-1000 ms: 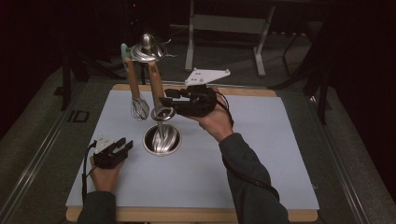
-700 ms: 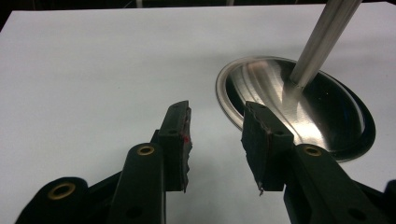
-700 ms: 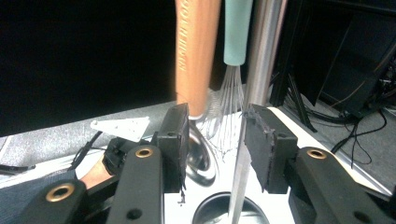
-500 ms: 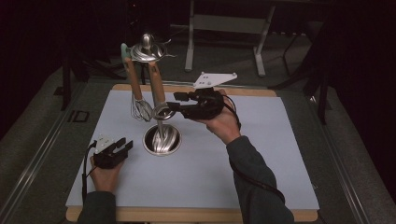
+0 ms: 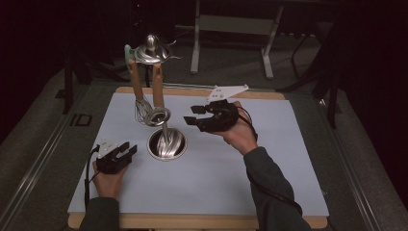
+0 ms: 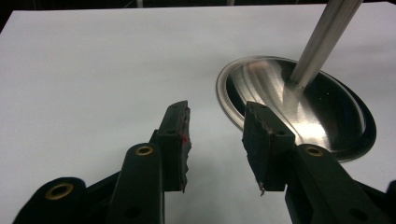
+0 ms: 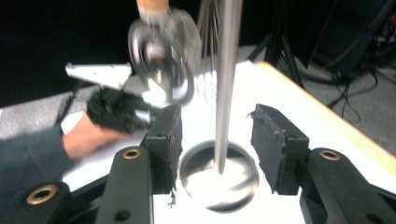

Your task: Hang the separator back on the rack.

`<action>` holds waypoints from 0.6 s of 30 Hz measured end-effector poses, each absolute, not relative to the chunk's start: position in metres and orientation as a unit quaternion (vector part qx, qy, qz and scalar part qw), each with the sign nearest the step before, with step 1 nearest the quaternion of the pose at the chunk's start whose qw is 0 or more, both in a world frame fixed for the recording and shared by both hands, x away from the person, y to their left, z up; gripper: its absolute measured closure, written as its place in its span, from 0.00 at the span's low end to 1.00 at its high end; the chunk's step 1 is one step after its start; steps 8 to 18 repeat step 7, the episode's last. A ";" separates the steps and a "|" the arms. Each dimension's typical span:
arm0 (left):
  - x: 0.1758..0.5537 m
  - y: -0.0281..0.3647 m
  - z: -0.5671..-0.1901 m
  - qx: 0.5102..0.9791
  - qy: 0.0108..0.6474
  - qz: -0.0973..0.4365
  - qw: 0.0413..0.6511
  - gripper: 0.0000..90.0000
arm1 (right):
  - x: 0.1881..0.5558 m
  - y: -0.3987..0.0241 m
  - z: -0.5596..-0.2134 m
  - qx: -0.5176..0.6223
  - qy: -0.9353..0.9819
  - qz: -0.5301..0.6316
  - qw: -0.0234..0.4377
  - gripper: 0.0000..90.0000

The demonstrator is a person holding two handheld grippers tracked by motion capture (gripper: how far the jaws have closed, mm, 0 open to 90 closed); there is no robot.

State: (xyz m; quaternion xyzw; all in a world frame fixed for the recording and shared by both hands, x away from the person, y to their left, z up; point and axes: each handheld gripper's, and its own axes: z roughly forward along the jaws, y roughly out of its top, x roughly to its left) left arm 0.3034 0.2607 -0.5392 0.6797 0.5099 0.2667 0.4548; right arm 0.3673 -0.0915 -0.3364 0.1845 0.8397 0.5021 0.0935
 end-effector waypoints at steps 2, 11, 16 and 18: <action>0.303 0.261 -0.539 0.680 0.510 0.267 0.455 0.68 | 0.368 -0.101 -0.346 0.196 0.841 0.495 0.092 0.58; 0.303 0.260 -0.539 0.680 0.510 0.268 0.453 0.68 | 0.372 -0.131 -0.372 0.238 0.838 0.485 0.079 0.57; 0.303 0.260 -0.539 0.680 0.510 0.268 0.453 0.68 | 0.372 -0.131 -0.372 0.238 0.838 0.485 0.079 0.57; 0.303 0.260 -0.539 0.680 0.510 0.268 0.453 0.68 | 0.372 -0.131 -0.372 0.238 0.838 0.485 0.079 0.57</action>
